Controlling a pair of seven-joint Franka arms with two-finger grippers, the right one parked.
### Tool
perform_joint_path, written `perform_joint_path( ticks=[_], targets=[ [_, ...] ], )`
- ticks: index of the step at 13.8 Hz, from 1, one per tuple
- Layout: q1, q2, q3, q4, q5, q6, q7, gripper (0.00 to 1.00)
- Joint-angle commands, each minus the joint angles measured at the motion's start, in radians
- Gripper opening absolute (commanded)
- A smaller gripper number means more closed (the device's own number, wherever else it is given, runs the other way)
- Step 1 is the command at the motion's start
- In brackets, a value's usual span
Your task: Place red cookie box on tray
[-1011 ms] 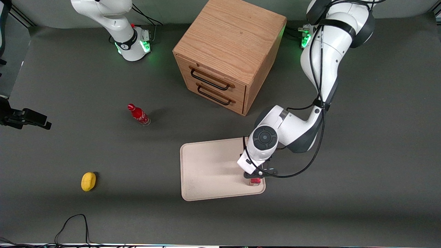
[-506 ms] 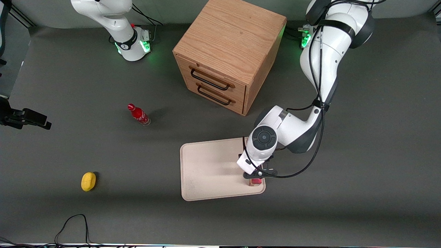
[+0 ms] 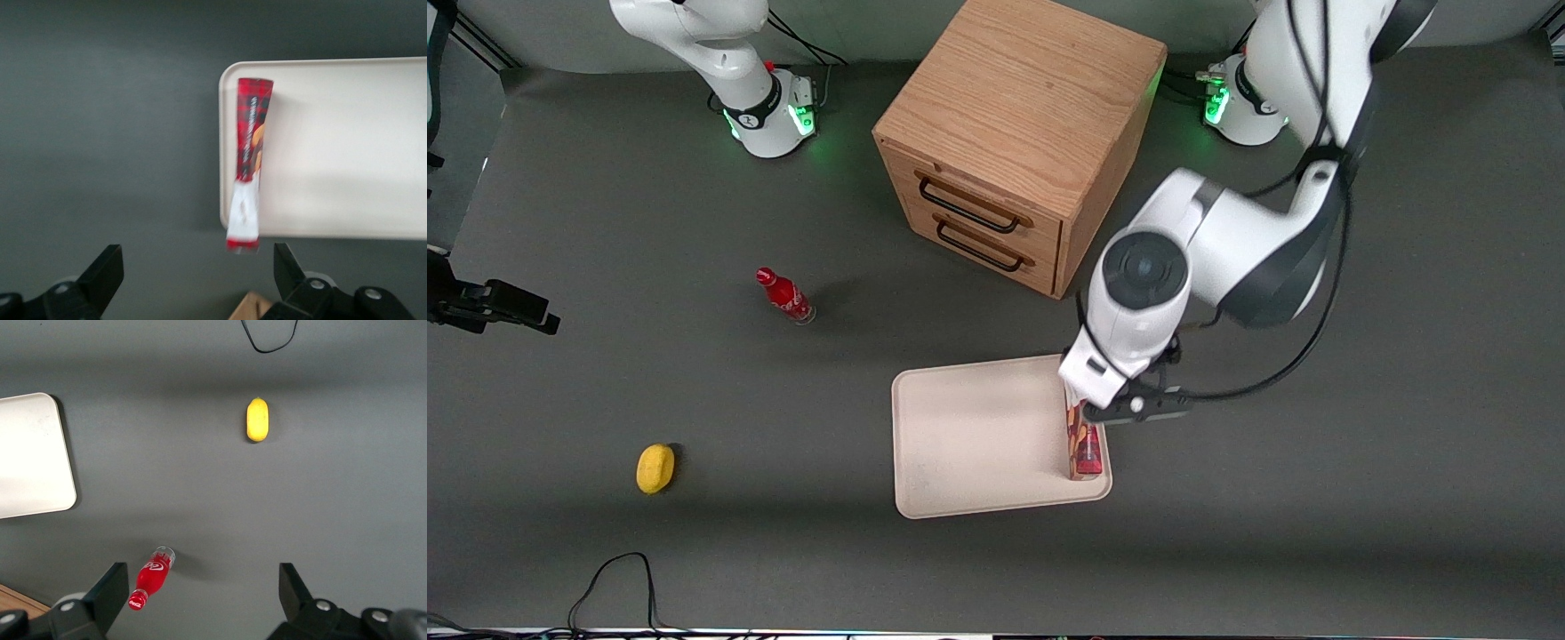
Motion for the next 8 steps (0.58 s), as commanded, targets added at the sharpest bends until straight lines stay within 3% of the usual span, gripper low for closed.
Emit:
perform_joint_path(
  ticks=[1,4,8],
  targets=[
    [0.006,-0.148,0.008,-0.063,-0.001,-0.111,-0.012,1.0],
    [0.13,-0.308,0.01,-0.211,-0.076,-0.098,0.073,1.0],
    [0.306,-0.48,0.011,-0.44,-0.122,-0.006,0.282,1.0]
  ],
)
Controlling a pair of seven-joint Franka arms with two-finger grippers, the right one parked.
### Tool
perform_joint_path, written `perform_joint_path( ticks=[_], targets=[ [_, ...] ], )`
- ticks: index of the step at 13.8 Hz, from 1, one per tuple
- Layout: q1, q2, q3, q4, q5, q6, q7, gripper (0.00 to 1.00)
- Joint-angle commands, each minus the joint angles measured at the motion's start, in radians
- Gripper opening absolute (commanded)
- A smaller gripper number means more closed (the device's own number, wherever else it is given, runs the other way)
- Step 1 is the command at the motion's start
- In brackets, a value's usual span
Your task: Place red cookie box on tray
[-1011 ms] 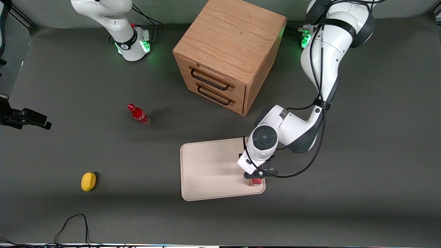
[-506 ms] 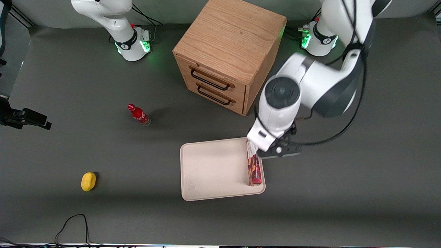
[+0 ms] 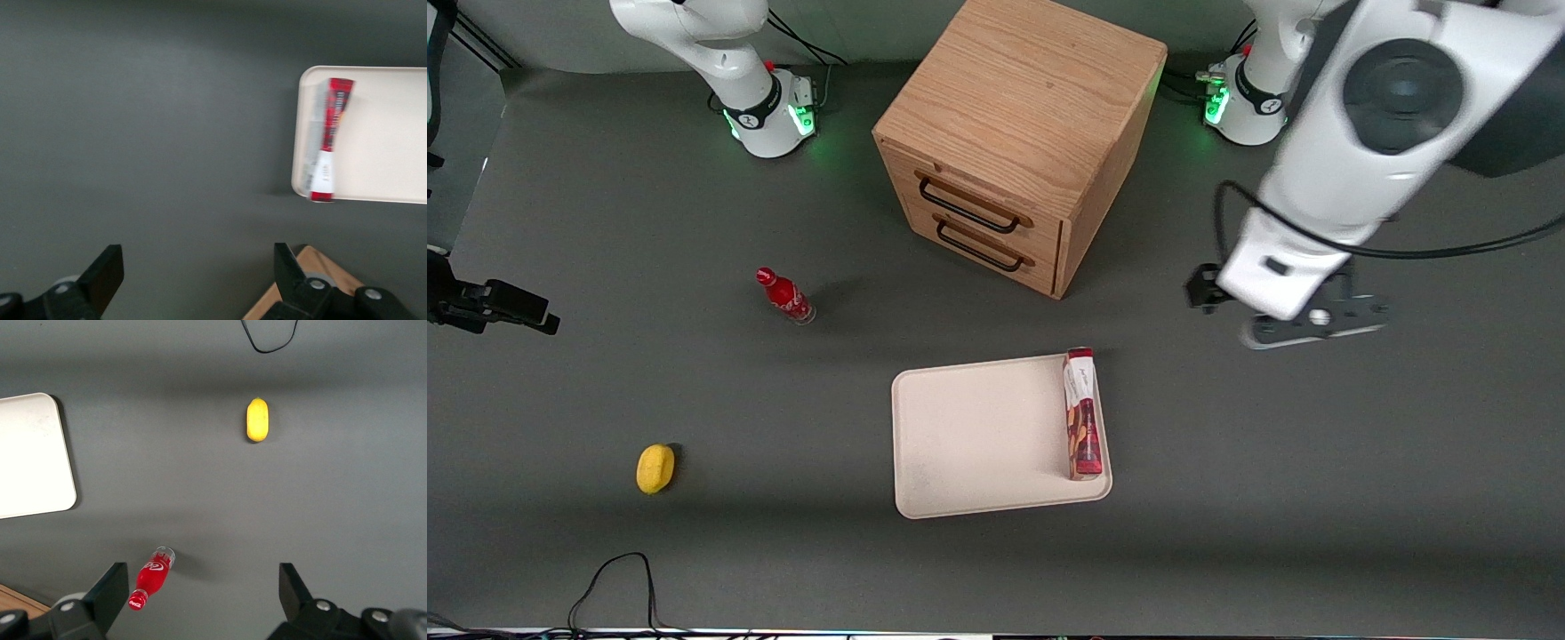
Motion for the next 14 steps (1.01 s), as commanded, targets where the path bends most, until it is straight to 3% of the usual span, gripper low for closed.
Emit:
perform_joint_path(
  ticks=[1,4,9,11,13,14],
  targets=[
    [0.132,-0.15,0.001,-0.22,-0.068,0.096,0.165,1.0],
    [0.262,-0.161,0.001,-0.236,-0.113,0.104,0.327,1.0],
    [0.347,-0.164,0.004,-0.249,-0.125,0.125,0.392,1.0],
    [0.298,-0.173,0.074,-0.262,-0.131,0.136,0.414,1.0],
    [0.154,-0.176,0.224,-0.262,-0.13,0.136,0.415,1.0],
    [0.114,-0.178,0.257,-0.262,-0.125,0.138,0.415,1.0]
  ],
)
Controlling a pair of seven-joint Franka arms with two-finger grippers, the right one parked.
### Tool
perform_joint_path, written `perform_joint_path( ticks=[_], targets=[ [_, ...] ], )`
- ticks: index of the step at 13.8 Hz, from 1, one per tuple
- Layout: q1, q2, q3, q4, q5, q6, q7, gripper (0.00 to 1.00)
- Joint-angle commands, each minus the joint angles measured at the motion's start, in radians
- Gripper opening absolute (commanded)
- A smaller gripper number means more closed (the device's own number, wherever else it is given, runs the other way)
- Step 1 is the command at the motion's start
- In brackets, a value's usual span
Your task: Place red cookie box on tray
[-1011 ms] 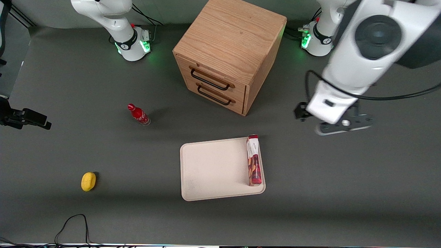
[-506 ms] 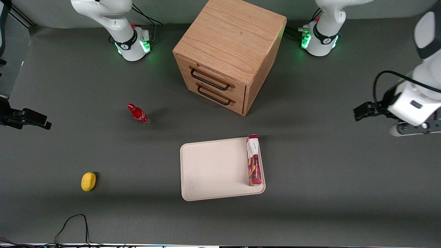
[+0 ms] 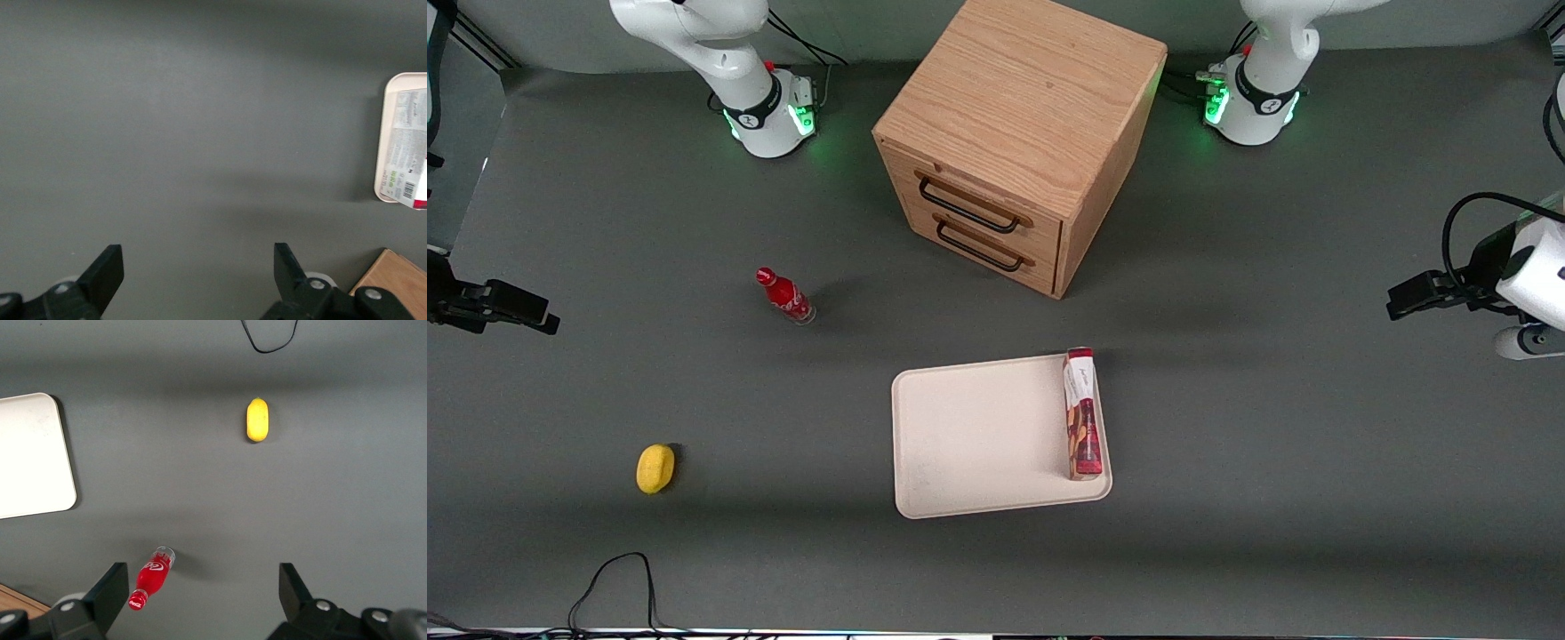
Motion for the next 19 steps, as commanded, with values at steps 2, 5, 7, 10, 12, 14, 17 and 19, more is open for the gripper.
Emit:
perform_joint_path(
  ticks=[2,5,7,10,12,14,17,19],
  targets=[
    [-0.122,-0.044,0.117,-0.041,-0.01,0.016,0.017,1.0],
    [-0.123,-0.035,0.129,-0.017,-0.019,0.004,0.025,1.0],
    [-0.122,-0.035,0.128,-0.011,-0.019,-0.011,0.038,1.0],
    [-0.12,-0.034,0.126,-0.011,-0.02,-0.033,0.042,1.0],
    [-0.122,-0.032,0.126,-0.011,-0.024,-0.039,0.042,1.0],
    [-0.116,-0.029,0.122,-0.011,-0.025,-0.037,0.042,1.0],
    [-0.12,-0.029,0.12,-0.011,-0.024,-0.039,0.089,1.0],
    [-0.122,-0.029,0.122,-0.012,-0.024,-0.045,0.1,1.0]
  ],
)
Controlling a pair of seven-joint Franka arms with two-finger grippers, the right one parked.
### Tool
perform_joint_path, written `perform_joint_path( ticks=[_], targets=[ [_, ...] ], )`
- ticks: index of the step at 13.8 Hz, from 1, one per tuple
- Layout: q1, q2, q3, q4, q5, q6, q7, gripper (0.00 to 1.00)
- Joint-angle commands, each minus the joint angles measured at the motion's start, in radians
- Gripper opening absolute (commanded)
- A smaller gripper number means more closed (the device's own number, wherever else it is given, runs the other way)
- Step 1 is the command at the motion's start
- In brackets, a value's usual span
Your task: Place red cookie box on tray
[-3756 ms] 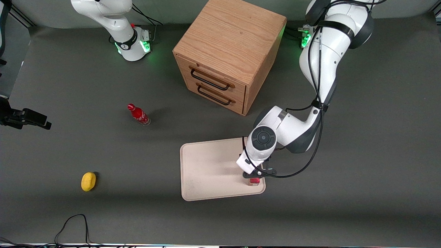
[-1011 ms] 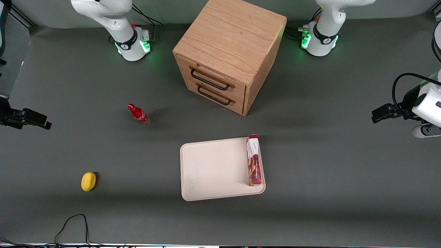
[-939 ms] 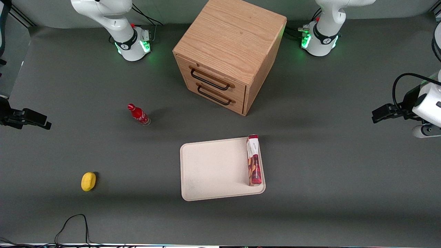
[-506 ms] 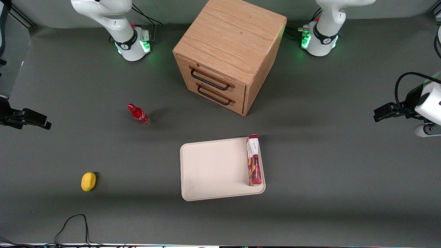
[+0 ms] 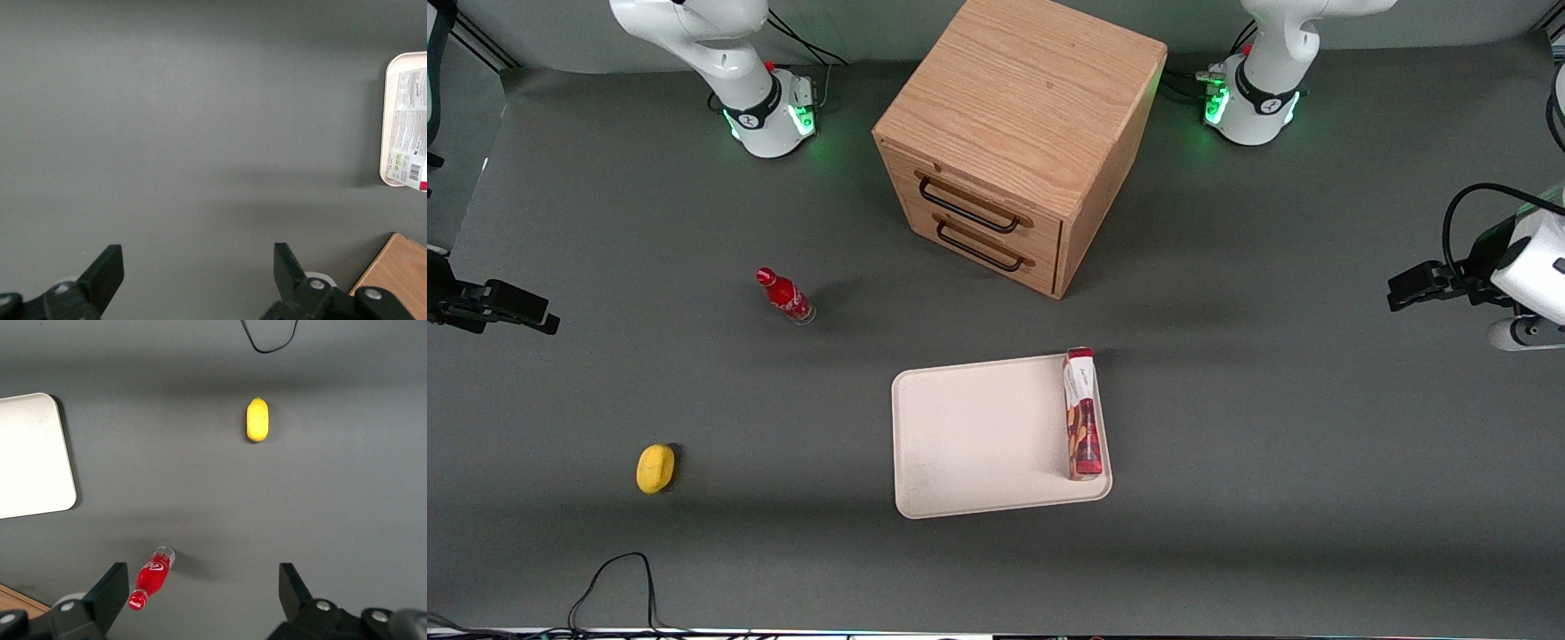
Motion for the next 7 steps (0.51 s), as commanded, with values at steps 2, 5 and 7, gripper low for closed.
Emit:
perform_joint_path(
  ticks=[2,5,7],
  targets=[
    [-0.015,-0.021,0.012,-0.015,-0.011,-0.021,0.038,1.0],
    [-0.017,-0.021,0.012,-0.014,-0.01,-0.022,0.058,1.0],
    [-0.017,-0.021,0.012,-0.012,-0.01,-0.03,0.061,1.0]
  ],
)
